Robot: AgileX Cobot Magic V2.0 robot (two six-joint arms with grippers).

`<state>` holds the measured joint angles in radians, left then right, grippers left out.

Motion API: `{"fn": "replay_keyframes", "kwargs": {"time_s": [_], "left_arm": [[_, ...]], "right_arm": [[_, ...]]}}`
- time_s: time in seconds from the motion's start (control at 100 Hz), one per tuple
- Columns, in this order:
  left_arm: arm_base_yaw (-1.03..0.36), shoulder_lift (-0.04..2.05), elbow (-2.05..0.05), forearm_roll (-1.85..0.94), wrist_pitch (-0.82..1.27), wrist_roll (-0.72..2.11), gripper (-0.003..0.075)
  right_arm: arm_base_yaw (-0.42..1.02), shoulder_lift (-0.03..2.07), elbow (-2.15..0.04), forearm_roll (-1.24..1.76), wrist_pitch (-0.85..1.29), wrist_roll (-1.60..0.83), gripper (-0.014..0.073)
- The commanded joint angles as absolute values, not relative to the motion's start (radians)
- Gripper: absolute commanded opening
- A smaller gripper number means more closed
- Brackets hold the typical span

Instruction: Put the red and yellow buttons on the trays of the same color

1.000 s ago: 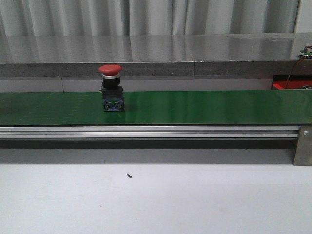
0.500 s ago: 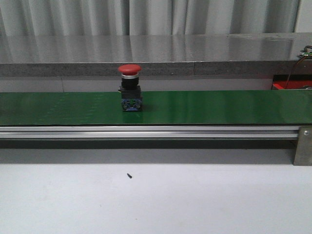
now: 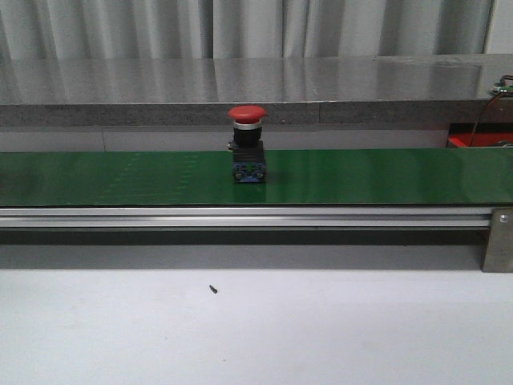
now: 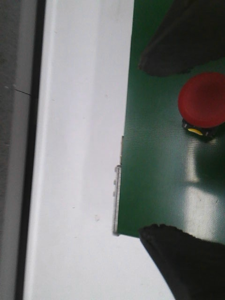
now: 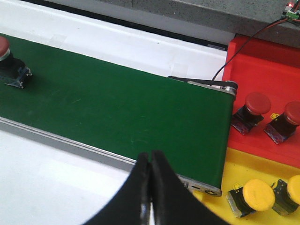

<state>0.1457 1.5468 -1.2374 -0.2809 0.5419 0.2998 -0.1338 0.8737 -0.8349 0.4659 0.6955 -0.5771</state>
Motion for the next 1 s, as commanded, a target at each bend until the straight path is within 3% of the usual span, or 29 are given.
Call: {"fn": "replay_keyframes", "kwargs": {"time_s": [0.0, 0.26, 0.45, 0.59, 0.85, 0.99], "left_arm": [[0.124, 1.431, -1.247, -0.316, 0.478, 0.314, 0.0629], [0.003, 1.2, -1.082, -0.329, 0.433, 0.322, 0.0616], [-0.087, 1.015, -0.898, -0.355, 0.356, 0.322, 0.0528], [-0.111, 0.884, -0.772, -0.37, 0.349, 0.322, 0.0374], [-0.111, 0.648, -0.57, -0.371, 0.345, 0.322, -0.0017], [-0.111, 0.571, -0.513, -0.371, 0.337, 0.322, -0.0019]], "right_arm": [[-0.133, 0.863, -0.858, 0.49, 0.645, -0.584, -0.0118], [-0.133, 0.863, -0.858, 0.49, 0.645, -0.584, -0.0118], [-0.133, 0.863, -0.858, 0.49, 0.645, -0.584, -0.0118], [-0.133, 0.863, -0.858, 0.496, 0.645, -0.584, -0.0118], [-0.133, 0.865, -0.858, 0.58, 0.671, -0.584, -0.0118], [-0.133, 0.877, -0.859, 0.583, 0.71, -0.587, -0.005]]}}
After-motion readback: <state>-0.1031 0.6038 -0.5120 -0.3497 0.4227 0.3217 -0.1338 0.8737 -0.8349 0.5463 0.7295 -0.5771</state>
